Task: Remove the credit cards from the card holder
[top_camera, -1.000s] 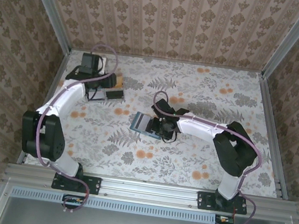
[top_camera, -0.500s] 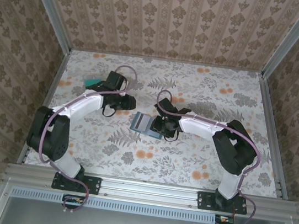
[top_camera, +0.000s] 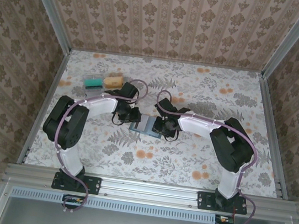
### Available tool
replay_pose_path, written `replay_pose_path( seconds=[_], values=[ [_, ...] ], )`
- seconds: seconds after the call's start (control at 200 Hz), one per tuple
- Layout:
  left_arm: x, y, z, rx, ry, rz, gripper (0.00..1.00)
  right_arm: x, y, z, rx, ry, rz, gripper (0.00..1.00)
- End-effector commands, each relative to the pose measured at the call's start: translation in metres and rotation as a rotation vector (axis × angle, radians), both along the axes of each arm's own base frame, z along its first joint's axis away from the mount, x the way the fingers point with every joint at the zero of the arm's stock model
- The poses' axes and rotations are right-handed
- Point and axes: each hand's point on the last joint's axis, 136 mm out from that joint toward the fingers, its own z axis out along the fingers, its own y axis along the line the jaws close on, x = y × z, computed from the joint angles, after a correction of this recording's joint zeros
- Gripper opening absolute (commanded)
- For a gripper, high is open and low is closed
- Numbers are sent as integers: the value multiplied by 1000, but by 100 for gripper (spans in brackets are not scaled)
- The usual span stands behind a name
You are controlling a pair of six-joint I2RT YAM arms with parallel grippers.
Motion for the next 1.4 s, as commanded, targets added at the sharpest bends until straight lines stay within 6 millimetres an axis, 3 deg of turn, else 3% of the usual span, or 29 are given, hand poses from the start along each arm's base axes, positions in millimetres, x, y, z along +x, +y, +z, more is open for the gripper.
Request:
replay_pose_path(
  seconds=[0.0, 0.285, 0.625, 0.795, 0.945, 1.06, 1.155, 1.28, 1.395],
  values=[
    [-18, 4, -20, 32, 76, 14, 18, 6, 9, 1, 39, -8, 32, 30],
    [-31, 11, -40, 65, 133, 28, 13, 11, 18, 7, 82, -24, 62, 25],
    [-37, 11, -44, 68, 153, 28, 11, 19, 31, 23, 185, -88, 97, 16],
    [-31, 5, -31, 41, 132, 16, 12, 18, 9, 21, 71, -85, 66, 16],
    [-24, -13, 2, -47, 89, -14, 23, 14, -15, 18, -56, -85, 58, 16],
    [-16, -21, 30, -98, 37, -17, 29, 13, -22, 30, -94, -110, 91, 24],
    [-11, -16, 42, -89, -1, 8, 34, 14, -16, 54, -67, -170, 136, 36],
    [-9, -4, 39, -66, -9, 53, 35, 14, 4, 79, 17, -218, 212, 45],
    [-11, 1, 30, -69, 8, 90, 30, 12, 34, 83, 145, -189, 287, 47]
  ],
)
